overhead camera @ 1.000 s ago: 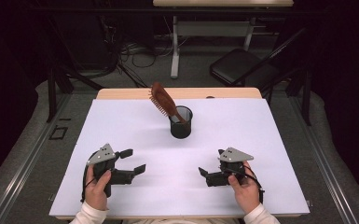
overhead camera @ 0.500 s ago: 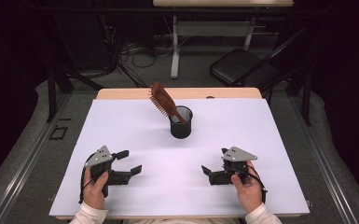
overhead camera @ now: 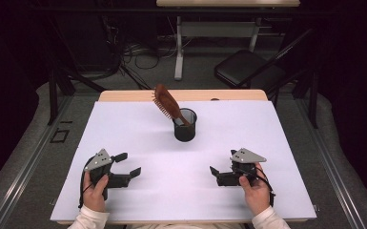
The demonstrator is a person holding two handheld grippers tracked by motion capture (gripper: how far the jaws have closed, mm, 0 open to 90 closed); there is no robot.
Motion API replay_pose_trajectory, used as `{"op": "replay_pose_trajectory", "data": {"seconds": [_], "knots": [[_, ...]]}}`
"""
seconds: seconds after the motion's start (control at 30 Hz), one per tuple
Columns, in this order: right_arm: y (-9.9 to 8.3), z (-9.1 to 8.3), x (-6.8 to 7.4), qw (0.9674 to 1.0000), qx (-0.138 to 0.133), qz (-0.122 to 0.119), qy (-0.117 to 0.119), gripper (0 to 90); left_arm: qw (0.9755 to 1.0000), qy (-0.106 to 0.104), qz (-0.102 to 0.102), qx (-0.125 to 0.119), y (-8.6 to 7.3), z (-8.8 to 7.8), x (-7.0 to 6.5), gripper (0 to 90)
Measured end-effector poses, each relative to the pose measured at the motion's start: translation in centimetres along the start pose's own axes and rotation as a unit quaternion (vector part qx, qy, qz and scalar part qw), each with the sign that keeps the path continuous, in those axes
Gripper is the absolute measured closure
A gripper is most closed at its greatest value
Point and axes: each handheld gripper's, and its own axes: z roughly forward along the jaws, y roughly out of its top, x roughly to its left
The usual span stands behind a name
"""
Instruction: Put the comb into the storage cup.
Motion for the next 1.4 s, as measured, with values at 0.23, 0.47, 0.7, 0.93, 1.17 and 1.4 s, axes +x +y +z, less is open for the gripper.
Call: {"op": "replay_pose_trajectory", "data": {"seconds": [0.23,0.47,0.7,0.93,1.17,1.4], "knots": [[-0.2,0.0,-0.5,1.0,0.001,0.006,-0.007,1.8,1.0,0.002,-0.007,0.002,-0.2,0.1,0.3,15.3],[-0.3,0.2,-0.8,0.9999,0.004,0.014,-0.008,1.8,0.9999,0.003,-0.015,-0.001,-0.4,0.1,0.5,15.3],[-0.5,0.3,-1.2,0.9996,0.008,0.026,-0.01,2.1,0.9997,0.007,-0.024,-0.002,-0.5,0.1,0.8,15.3],[-0.6,0.3,-1.5,0.9995,0.008,0.029,-0.012,2.3,0.9996,0.008,-0.027,-0.003,-0.6,0.1,0.9,15.3],[-0.6,0.3,-1.6,0.9993,0.01,0.034,-0.012,2.4,0.9995,0.008,-0.029,-0.003,-0.6,0.1,0.9,15.3],[-0.7,0.3,-1.7,0.9992,0.01,0.035,-0.014,2.4,0.9995,0.008,-0.029,-0.003,-0.6,0.1,0.9,15.3]]}}
